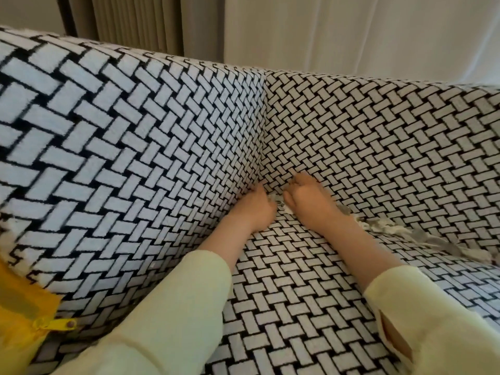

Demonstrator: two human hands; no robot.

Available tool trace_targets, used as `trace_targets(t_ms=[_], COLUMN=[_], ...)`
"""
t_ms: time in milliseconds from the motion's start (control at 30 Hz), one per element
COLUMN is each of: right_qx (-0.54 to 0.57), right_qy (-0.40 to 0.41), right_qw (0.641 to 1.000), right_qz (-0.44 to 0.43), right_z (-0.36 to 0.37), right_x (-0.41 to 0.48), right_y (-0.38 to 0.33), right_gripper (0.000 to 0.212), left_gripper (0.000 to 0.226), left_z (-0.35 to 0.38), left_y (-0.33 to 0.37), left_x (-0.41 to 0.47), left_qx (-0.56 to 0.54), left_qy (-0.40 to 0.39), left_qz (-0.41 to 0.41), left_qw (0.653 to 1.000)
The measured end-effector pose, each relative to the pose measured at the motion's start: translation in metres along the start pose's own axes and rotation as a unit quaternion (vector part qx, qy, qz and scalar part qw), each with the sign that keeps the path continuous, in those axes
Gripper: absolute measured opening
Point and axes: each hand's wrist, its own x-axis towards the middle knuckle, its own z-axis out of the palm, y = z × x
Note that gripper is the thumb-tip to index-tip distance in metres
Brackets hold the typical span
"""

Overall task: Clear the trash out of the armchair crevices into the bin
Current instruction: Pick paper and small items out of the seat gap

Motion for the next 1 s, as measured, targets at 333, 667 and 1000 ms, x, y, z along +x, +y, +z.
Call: trace_targets(t_ms=[333,667,1000], right_qx=[0.146,0.222,0.41], right_qy=[-0.179,-0.137,-0.064], right_qw=[0.958,0.935,0.852], right_qz=[0.169,0.242,0.318], right_z=[0.003,0.008,-0.014], right_x=[0.013,0.015,0.0], right_y=[-0.017,-0.009,0.001], right_gripper=[0.039,0.022,0.031], left_gripper=[0.017,0.023,0.058], left_z=[-0.001,-0.005,-0.006], left_y=[-0.005,-0.007,0.013], left_x=[0.028,0.024,0.011], left_qx=[-0.106,-0.139,-0.425], left_qy=[-0.076,-0.087,-0.073], left_qz=[0.003,0.033,-0.006], left_qw=[0.991,0.986,0.902])
